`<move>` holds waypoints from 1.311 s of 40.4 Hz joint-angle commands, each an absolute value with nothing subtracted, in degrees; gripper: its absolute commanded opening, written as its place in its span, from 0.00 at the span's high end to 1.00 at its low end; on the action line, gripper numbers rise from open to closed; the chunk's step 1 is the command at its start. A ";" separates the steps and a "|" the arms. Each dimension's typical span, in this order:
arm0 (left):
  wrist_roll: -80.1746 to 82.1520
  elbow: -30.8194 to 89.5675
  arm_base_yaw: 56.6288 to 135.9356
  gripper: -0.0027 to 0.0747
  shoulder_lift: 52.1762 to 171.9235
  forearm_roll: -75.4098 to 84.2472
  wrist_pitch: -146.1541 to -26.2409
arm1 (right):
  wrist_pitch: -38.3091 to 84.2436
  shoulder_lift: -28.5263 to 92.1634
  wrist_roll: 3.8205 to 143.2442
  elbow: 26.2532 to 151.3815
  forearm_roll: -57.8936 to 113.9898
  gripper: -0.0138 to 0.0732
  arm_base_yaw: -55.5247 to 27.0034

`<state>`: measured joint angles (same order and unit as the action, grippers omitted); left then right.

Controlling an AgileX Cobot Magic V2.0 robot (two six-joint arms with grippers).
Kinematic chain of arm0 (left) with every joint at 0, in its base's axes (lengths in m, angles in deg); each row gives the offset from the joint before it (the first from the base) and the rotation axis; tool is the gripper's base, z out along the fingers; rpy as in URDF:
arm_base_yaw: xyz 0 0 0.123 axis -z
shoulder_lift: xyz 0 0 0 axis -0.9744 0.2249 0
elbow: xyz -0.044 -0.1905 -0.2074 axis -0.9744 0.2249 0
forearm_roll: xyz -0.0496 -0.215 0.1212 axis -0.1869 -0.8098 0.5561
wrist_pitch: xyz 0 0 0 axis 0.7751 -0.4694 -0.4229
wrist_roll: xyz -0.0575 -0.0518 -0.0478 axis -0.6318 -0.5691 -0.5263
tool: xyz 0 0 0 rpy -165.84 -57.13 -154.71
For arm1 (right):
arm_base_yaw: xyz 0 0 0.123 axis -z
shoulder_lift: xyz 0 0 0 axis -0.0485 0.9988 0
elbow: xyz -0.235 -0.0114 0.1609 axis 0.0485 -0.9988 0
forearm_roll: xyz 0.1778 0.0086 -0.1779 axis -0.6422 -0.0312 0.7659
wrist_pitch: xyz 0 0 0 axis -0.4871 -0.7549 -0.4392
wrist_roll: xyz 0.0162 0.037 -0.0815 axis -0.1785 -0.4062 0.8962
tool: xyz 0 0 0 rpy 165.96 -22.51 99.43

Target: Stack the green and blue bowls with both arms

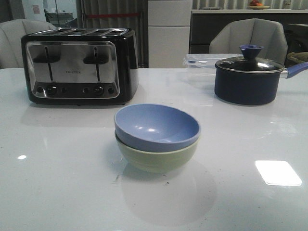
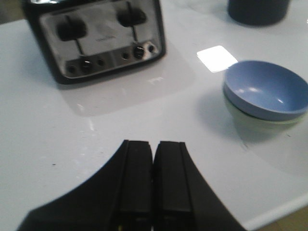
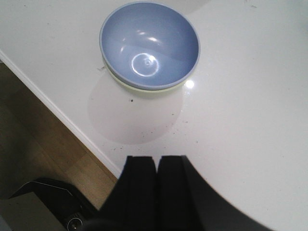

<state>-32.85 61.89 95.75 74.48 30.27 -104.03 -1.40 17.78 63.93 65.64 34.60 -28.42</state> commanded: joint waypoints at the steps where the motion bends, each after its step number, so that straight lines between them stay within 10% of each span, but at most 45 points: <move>1: -32.94 66.09 89.79 0.85 68.66 29.94 -93.45 | 1.81 17.45 64.46 67.24 34.75 0.78 -28.51; 53: -41.45 87.20 79.63 0.85 53.12 32.74 -67.97 | 1.80 17.45 64.46 67.24 34.75 0.78 -28.51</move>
